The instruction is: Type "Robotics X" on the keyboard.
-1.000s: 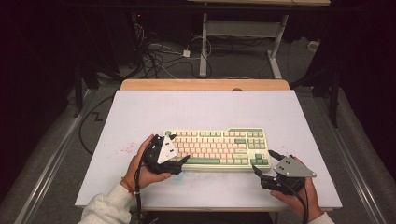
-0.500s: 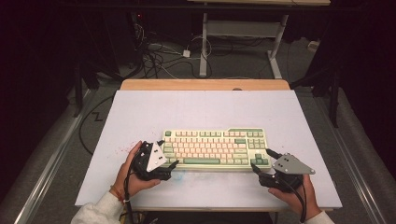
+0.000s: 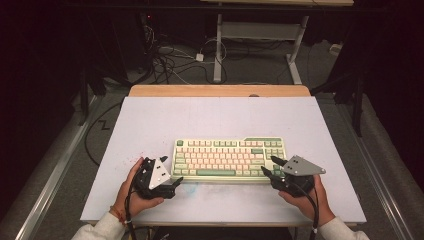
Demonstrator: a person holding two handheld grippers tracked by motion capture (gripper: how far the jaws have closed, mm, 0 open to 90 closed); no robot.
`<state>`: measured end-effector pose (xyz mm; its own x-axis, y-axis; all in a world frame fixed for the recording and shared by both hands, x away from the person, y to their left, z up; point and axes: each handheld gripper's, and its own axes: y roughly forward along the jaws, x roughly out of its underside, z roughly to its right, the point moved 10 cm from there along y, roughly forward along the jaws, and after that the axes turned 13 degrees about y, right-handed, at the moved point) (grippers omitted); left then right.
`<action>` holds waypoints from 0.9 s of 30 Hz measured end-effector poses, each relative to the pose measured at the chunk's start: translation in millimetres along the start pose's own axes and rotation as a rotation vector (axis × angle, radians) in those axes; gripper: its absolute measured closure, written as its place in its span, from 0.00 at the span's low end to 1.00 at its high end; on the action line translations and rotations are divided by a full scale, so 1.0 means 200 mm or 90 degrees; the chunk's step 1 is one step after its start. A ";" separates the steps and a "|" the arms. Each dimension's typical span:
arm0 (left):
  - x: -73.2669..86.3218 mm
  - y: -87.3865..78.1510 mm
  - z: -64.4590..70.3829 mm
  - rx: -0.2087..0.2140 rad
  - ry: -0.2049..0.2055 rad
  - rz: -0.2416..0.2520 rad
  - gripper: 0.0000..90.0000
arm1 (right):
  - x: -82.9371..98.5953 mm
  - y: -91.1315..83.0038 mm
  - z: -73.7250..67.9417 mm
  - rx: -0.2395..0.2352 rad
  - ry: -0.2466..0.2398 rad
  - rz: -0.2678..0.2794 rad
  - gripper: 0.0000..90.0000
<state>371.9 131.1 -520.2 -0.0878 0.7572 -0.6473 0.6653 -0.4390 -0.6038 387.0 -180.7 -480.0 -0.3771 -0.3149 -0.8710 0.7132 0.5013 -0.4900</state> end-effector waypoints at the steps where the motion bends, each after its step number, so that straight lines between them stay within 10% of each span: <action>1: 0.01 0.00 0.00 0.001 0.000 -0.002 0.20 | -0.01 0.01 0.00 -0.001 -0.002 -0.002 0.66; 13: 0.06 -0.02 0.02 0.009 -0.008 -0.013 0.20 | -0.09 0.13 -0.08 -0.046 -0.022 -0.048 0.98; 27: 0.08 -0.02 0.03 0.016 -0.013 -0.019 0.20 | -0.16 0.32 -0.14 -0.077 -0.035 -0.087 1.00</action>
<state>363.0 143.0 -530.4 -0.1217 0.7603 -0.6380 0.6429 -0.4294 -0.6343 427.1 -116.2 -484.5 -0.4301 -0.4287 -0.7945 0.5804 0.5427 -0.6071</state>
